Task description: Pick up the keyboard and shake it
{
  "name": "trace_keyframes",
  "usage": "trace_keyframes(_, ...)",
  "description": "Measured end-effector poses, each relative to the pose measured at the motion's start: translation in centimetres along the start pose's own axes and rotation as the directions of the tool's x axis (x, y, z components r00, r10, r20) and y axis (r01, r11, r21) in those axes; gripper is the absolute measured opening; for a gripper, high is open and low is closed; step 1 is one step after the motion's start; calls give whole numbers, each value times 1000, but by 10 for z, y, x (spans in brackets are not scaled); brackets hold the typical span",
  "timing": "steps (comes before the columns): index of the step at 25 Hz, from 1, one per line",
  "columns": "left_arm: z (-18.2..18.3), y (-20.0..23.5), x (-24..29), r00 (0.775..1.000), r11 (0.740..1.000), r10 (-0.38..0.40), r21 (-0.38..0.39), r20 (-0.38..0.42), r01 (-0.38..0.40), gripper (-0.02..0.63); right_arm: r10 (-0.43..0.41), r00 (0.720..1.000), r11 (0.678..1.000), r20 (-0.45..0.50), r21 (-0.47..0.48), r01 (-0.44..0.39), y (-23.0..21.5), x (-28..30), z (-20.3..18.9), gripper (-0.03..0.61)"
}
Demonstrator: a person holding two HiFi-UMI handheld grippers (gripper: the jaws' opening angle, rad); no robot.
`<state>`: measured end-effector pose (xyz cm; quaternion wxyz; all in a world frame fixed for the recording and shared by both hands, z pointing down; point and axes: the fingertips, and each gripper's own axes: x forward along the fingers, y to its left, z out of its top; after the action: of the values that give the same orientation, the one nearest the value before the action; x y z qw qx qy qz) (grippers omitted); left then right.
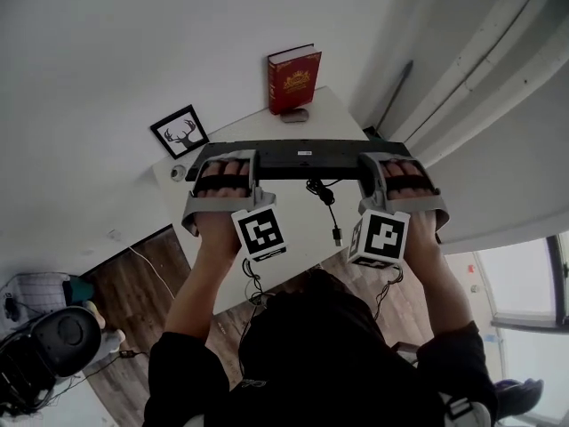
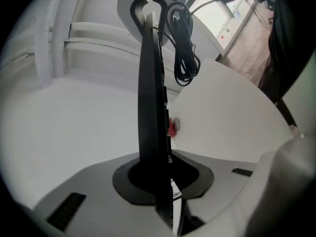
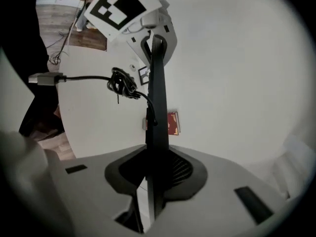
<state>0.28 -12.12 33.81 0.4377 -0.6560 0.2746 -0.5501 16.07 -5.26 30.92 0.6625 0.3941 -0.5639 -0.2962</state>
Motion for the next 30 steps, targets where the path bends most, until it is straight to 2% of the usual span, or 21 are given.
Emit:
trace_keyframes(4, -10, -43, -6, 995, 995, -99, -20, -9, 98, 75, 116, 992, 992, 43, -49, -114, 39, 34, 12, 95)
trace_keyframes(9, -23, -94, -14, 980, 978, -199, -72, -9, 198, 75, 242, 967, 969, 78, -62, -238, 91, 64, 32, 95)
trace_keyframes(14, -37, -139, -9, 947, 941, -319, -126, -21, 314, 75, 369, 924, 927, 103, -108, -359, 132, 80, 51, 95)
trace_keyframes(17, -43, -158, 2, 926, 912, -377, -186, -33, 365, 75, 429, 896, 898, 116, -158, -410, 145, 95, 57, 95)
trace_keyframes(20, -36, -178, 16, 885, 852, -465, -276, -7, 446, 74, 497, 859, 858, 122, -216, -465, 157, 115, 54, 95)
trace_keyframes(24, -21, -207, 36, 812, 757, -583, -346, 26, 555, 74, 624, 771, 766, 124, -292, -573, 182, 141, 45, 95)
trace_keyframes(26, -14, -222, 46, 770, 708, -636, -365, 40, 604, 74, 679, 724, 718, 122, -319, -619, 198, 154, 41, 95)
trace_keyframes(29, -4, -246, 57, 694, 613, -716, -401, 83, 680, 75, 749, 651, 646, 123, -354, -676, 223, 168, 36, 95)
trace_keyframes(30, -2, -253, 60, 674, 589, -734, -413, 86, 694, 75, 768, 628, 624, 127, -366, -690, 229, 171, 34, 95)
